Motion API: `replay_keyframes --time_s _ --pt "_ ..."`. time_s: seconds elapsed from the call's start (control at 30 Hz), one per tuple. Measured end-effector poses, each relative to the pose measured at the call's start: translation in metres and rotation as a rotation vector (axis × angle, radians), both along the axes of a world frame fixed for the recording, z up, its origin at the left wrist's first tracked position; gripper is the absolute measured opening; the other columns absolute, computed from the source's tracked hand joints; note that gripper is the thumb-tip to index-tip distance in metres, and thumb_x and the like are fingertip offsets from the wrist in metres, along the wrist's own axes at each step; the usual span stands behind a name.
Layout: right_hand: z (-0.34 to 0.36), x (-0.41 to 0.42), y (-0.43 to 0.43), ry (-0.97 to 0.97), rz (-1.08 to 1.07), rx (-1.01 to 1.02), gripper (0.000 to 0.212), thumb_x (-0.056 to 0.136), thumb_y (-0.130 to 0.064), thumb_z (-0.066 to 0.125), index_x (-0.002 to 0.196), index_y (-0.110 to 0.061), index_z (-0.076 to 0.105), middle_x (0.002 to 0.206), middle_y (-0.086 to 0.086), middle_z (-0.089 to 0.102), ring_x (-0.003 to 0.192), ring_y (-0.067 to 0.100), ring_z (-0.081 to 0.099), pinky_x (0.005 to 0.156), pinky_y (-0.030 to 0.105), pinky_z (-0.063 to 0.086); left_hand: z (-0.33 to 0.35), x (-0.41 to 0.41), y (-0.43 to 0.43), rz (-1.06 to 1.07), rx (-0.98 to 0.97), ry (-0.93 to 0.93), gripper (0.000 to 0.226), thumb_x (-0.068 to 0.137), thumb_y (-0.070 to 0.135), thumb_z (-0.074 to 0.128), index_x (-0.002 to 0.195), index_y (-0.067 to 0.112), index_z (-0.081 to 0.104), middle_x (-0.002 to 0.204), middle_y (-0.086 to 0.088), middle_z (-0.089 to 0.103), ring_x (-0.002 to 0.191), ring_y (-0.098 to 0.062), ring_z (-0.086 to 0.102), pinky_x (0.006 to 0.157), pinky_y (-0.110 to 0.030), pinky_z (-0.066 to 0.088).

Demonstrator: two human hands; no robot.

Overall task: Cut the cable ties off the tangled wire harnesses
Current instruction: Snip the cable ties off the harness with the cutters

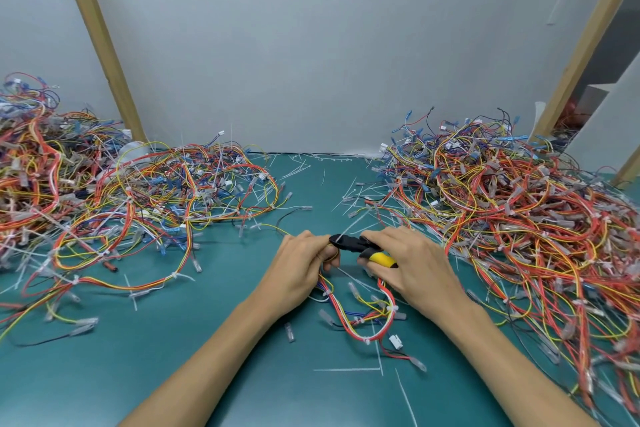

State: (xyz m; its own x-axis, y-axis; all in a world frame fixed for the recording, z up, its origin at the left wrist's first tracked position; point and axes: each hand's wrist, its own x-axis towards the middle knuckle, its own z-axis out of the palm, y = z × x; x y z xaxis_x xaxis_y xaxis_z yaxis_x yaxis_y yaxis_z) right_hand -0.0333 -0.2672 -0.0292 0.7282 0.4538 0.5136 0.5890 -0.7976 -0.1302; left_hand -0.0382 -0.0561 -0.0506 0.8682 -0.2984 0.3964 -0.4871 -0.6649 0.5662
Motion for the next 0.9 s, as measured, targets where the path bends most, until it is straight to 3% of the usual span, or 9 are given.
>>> replay_keyframes --time_s 0.2,0.43,0.57,0.7,0.77,0.9 --pt "-0.006 -0.006 0.009 0.129 -0.069 0.024 0.034 0.091 -0.062 0.042 0.089 -0.029 0.05 0.079 -0.009 0.06 0.077 0.021 0.059 0.061 0.034 0.037 0.001 -0.003 -0.003 0.001 -0.086 -0.007 0.033 0.101 0.028 0.033 0.078 0.022 0.056 0.064 0.011 0.05 0.073 -0.014 0.05 0.072 -0.038 0.043" --pt "-0.01 -0.007 0.014 0.184 -0.113 0.036 0.041 0.09 -0.066 0.039 0.081 -0.026 0.046 0.075 -0.003 0.062 0.078 0.027 0.06 0.063 0.038 0.044 -0.001 -0.002 -0.002 0.011 -0.046 -0.021 0.036 0.101 0.031 0.033 0.078 0.019 0.057 0.064 0.01 0.051 0.072 -0.016 0.051 0.074 -0.04 0.043" --pt "-0.008 -0.002 0.012 0.054 -0.174 0.089 0.036 0.091 -0.061 0.046 0.08 -0.026 0.048 0.074 -0.006 0.061 0.072 0.026 0.061 0.055 0.034 0.039 -0.002 0.001 0.0 0.053 0.019 -0.021 0.037 0.101 0.034 0.03 0.079 0.022 0.057 0.064 0.012 0.052 0.073 -0.013 0.049 0.078 -0.037 0.04" --pt "-0.003 0.003 -0.002 0.008 -0.225 0.233 0.03 0.091 -0.059 0.047 0.081 -0.029 0.046 0.074 -0.011 0.053 0.065 0.018 0.05 0.047 0.023 0.03 -0.003 0.002 0.006 0.115 0.047 -0.037 0.035 0.102 0.034 0.03 0.086 0.022 0.059 0.074 0.011 0.057 0.081 -0.013 0.048 0.081 -0.031 0.032" --pt "-0.003 0.005 -0.008 0.034 -0.245 0.279 0.028 0.091 -0.058 0.046 0.086 -0.03 0.047 0.079 -0.012 0.051 0.068 0.015 0.046 0.05 0.018 0.027 -0.002 0.004 0.01 0.161 0.062 -0.063 0.035 0.102 0.035 0.03 0.091 0.021 0.06 0.08 0.012 0.058 0.085 -0.016 0.049 0.082 -0.032 0.031" --pt "0.006 0.008 -0.016 0.173 -0.322 0.177 0.031 0.09 -0.058 0.051 0.097 -0.027 0.05 0.093 -0.006 0.053 0.087 0.02 0.05 0.065 0.032 0.037 0.0 0.007 0.016 0.215 0.028 -0.067 0.035 0.103 0.037 0.03 0.1 0.019 0.061 0.091 0.011 0.062 0.091 -0.019 0.052 0.086 -0.038 0.036"
